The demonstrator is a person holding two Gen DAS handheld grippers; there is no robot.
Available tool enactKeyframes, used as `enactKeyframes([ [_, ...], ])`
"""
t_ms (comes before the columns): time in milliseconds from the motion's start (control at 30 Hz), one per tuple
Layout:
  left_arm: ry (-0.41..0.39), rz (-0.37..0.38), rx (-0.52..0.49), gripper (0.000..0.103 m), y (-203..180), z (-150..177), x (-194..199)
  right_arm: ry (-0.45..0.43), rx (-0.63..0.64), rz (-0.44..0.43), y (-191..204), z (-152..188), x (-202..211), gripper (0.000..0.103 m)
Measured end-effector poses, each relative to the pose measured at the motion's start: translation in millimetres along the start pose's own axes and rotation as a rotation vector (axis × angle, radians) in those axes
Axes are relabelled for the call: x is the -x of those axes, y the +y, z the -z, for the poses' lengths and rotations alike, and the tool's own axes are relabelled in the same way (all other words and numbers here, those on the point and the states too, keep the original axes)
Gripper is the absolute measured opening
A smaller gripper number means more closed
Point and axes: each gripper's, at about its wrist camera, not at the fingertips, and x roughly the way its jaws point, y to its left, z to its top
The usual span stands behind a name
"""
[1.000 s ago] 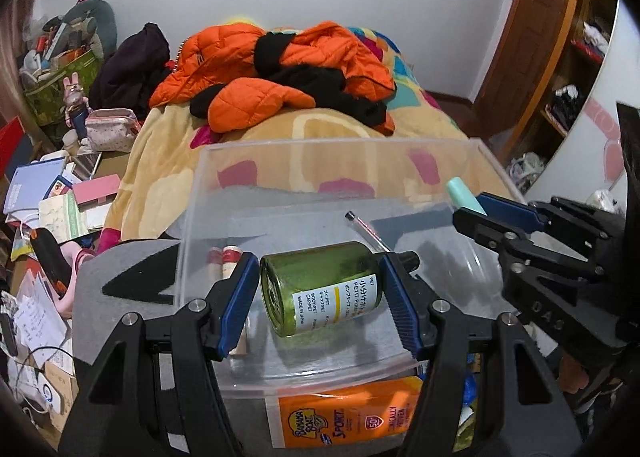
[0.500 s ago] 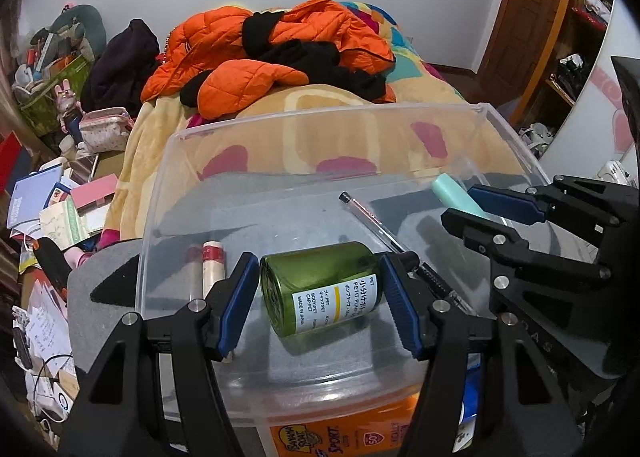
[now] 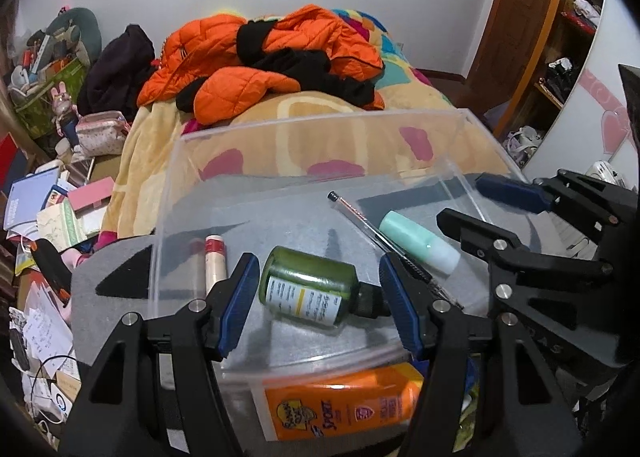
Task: Organize objects
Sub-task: 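Lower the green bottle and mint roll-on into the clear box and release, then grasp the white dotted tile with the left tool while the right tool grasps the tan eraser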
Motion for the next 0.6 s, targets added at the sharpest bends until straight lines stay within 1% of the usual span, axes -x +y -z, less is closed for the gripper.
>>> enactKeyframes([
  [133,-0.041,-0.002,0.002,0.072,1,2,18,-0.059,-0.023,-0.019,-2,2,25,0.051],
  [200,-0.062,0.002,0.01,0.075,3,4,29,-0.085,-0.029,-0.021,-3,3,37,0.059],
  [233,-0.071,0.003,0.013,0.076,3,5,34,-0.103,-0.032,-0.017,-4,5,44,0.061],
  [300,-0.094,0.004,0.017,0.079,5,6,45,-0.132,-0.038,-0.006,-5,8,56,0.07],
  [333,-0.103,0.001,0.019,0.081,6,7,50,-0.149,-0.044,0.0,-7,10,63,0.072],
  [367,-0.119,-0.002,0.023,0.081,7,8,56,-0.159,-0.048,0.008,-8,13,69,0.074],
  [433,-0.139,-0.009,0.029,0.082,11,10,64,-0.177,-0.058,0.028,-10,18,80,0.075],
  [600,-0.166,-0.01,0.059,0.082,24,22,82,-0.192,-0.094,0.041,-21,35,98,0.08],
])
